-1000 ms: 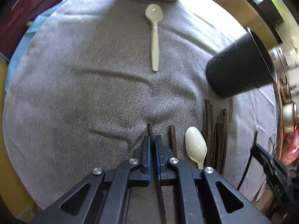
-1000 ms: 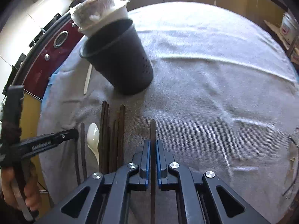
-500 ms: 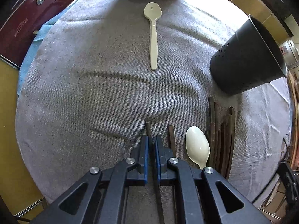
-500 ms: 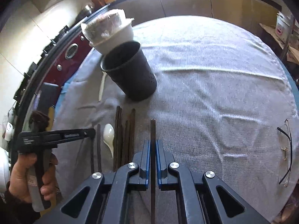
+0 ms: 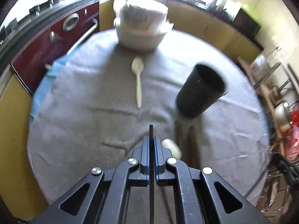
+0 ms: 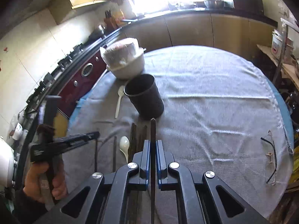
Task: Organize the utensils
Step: 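Lift the chopsticks with both grippers and lower them into the black cup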
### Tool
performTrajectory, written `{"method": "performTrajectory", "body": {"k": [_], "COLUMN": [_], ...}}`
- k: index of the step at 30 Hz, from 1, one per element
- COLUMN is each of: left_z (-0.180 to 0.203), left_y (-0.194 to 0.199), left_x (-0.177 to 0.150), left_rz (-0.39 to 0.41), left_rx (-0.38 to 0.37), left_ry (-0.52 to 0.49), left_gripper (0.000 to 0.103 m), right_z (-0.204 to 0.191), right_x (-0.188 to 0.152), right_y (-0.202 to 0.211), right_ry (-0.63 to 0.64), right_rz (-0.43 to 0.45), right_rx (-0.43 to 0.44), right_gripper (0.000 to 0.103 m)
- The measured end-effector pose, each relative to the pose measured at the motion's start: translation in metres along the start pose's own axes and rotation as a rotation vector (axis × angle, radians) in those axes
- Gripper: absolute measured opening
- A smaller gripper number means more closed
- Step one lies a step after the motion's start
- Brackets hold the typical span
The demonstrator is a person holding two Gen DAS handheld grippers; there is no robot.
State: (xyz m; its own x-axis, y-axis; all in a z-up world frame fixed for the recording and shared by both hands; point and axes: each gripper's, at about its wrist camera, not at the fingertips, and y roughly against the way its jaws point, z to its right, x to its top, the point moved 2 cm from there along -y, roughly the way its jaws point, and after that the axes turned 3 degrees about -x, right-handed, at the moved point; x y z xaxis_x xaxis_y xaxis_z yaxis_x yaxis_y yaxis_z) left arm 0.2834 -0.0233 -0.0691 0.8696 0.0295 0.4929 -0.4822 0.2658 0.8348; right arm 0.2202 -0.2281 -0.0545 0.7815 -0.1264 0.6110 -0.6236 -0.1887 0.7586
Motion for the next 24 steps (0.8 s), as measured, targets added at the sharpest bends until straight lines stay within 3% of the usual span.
{"method": "performTrajectory", "body": {"k": [7, 14, 24], "left_z": [0.016, 0.021, 0.047], "left_y": [0.087, 0.124, 0.155], "left_x": [0.006, 0.015, 0.065], "left_rz": [0.221, 0.314, 0.395], "left_rx": [0.006, -0.061, -0.086], "left_ry": [-0.090, -0.092, -0.139], "left_gripper": [0.004, 0.004, 0.004], "right_z": [-0.005, -0.005, -0.022], "right_x": [0.006, 0.018, 0.076], "right_y": [0.022, 0.045, 0.079], "right_ry": [0.019, -0.007, 0.009], "right_rz": [0.053, 0.099, 0.232], "right_rx": [-0.017, 0.023, 0.020], "right_gripper": [0.006, 0.006, 0.006]}}
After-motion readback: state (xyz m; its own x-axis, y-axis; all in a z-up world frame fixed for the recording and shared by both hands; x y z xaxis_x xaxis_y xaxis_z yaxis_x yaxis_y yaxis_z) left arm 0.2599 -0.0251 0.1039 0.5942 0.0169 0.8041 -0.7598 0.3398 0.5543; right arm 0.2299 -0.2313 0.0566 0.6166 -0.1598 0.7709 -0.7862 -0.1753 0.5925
